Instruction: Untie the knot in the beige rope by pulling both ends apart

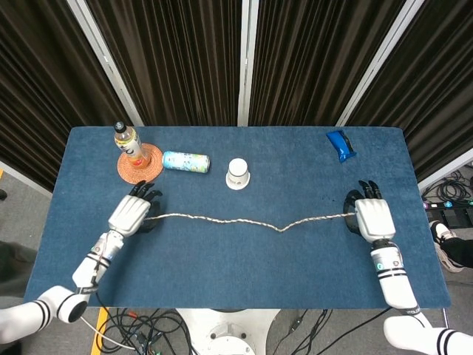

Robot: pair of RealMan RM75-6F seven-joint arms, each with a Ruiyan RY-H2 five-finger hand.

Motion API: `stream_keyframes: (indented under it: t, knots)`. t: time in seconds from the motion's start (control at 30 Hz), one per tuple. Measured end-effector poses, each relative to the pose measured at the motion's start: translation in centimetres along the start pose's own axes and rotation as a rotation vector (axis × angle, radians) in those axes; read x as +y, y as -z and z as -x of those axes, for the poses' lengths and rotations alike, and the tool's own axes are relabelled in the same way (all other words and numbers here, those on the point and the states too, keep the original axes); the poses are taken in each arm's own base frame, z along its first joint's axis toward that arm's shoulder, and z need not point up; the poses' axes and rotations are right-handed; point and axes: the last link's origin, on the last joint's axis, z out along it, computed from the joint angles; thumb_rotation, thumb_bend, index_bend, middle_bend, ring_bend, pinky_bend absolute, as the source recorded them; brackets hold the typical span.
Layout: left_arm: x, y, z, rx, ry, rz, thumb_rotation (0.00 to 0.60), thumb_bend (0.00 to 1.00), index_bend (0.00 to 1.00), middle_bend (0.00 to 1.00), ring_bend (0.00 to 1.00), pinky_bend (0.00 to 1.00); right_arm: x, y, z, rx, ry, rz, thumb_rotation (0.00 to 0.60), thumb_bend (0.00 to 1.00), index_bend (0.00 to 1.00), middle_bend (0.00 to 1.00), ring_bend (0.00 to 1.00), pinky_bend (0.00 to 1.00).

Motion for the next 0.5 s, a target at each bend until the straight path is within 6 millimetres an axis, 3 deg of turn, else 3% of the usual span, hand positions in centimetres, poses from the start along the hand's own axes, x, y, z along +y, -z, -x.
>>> stream_keyframes:
  t: [0.5]
  knots:
    - [-1.5,0.6,1.7,-0.052,-0.035,-0.018,0.6,0.36,0.62,0.22,0.08,0.03,3.2,0.2,2.1,-0.052,0.007,0.079,0.6,0.43,0.64,0.32,0.06,0.02]
